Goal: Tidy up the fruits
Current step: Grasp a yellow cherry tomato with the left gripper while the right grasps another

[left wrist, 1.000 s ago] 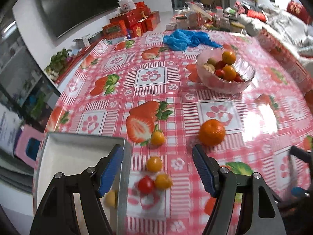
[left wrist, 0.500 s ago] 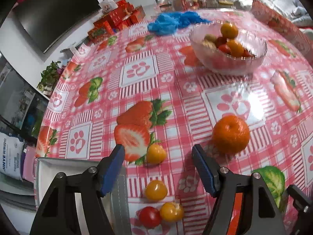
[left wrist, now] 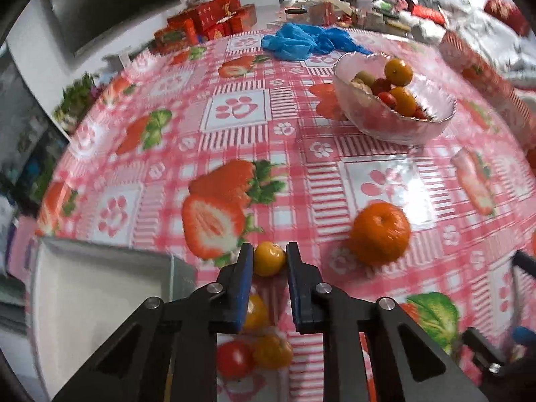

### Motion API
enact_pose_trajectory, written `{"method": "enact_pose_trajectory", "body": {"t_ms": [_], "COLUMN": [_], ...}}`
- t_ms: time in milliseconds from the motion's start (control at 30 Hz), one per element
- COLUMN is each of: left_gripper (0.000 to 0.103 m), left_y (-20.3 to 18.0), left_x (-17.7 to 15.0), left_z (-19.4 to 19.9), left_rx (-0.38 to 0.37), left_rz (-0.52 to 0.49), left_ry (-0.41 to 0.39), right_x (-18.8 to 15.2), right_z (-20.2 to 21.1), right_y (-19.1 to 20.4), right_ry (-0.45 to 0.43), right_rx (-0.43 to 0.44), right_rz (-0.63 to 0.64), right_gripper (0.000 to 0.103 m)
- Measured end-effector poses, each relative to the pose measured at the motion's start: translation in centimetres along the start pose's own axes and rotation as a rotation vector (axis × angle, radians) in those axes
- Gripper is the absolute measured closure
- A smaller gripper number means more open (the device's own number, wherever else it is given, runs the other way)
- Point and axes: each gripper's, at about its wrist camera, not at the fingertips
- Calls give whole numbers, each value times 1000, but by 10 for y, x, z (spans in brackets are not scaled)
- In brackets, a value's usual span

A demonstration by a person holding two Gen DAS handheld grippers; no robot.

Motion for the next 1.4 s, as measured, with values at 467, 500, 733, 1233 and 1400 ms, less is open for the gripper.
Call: {"method": "enact_pose_trajectory", "body": {"t_ms": [467,500,733,1233,1400], "left_gripper": [82,82,82,82,82], "left_y": [-27,-26,-12,-3,3], "left_x": [-88,-97,-136,-143,-145], "left_z": [67,70,73,76,76], "left_rx": [-10,6,46,5,-7], "left_rz": [-6,-2,53,89,106], "left_ry": [-87,-87,-66,-79,-77], "right_x": [-2,-2,-2,41,72], "right_z": [1,1,1,-7,-26], "right_y": [0,0,0,39,74], "right_ry": [-5,-7,-6,36,30], "right_rx": [0,0,-1,189,258], "right_rz": [1,1,0,38,105], "right_gripper": [0,0,0,3,19]}}
Point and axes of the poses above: each gripper's, at about its wrist camera, not at the fingertips, and z roughly against the way its jaws point, y to its left, x to its top, and after that the axes turned 8 degrees about z, right-handed
